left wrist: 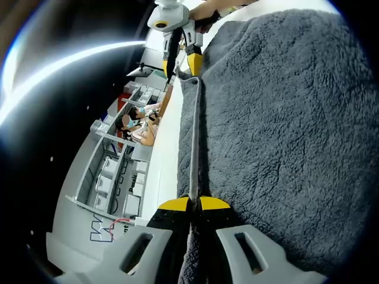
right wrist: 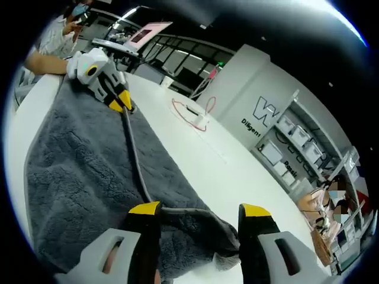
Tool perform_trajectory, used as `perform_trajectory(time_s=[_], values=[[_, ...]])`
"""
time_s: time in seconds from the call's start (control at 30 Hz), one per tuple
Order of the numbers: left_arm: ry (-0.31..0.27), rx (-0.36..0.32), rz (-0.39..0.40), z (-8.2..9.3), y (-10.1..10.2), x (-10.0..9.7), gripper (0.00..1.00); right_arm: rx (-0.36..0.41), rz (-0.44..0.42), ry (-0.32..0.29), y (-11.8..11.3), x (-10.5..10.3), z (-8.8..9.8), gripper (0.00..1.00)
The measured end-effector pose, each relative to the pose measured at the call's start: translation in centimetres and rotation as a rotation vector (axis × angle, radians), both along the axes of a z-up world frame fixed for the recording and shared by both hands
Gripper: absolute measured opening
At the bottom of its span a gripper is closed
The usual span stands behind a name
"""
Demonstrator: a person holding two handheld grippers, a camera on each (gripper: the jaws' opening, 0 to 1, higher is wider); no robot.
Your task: Open the folded towel by lifting each exposed corner and separating the folded layers until the towel lies flat within the target outline without major curled edges
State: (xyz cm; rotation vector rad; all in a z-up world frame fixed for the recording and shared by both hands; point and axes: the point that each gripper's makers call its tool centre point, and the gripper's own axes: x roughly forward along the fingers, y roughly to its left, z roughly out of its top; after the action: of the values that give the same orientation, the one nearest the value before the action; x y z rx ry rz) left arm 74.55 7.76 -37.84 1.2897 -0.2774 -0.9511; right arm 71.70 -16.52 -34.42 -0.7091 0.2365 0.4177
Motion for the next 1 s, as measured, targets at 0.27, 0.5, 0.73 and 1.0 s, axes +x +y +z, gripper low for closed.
perform_trajectory(time_s=[0.27,0.5,0.73,1.0], values=[[0.001,-0.002,0.001,0.0,0.1,-0.2,0.04,0.009,-0.014,0.005,-0.9,-0.2,-0.4,0.31],[0.003,-0.003,0.001,0.0,0.1,-0.3,0.04,-0.046,-0.037,-0.012,-1.2,0.0,-0.6,0.18],[0.001,0.0,-0.002,0.0,0.0,-0.3,0.04,-0.255,-0.125,-0.001,-2.6,0.1,-1.4,0.05],[0.032,-0.03,0.006,0.2,0.1,-0.1,0.05,-0.236,-0.143,-0.037,-3.4,0.1,-0.5,0.0]])
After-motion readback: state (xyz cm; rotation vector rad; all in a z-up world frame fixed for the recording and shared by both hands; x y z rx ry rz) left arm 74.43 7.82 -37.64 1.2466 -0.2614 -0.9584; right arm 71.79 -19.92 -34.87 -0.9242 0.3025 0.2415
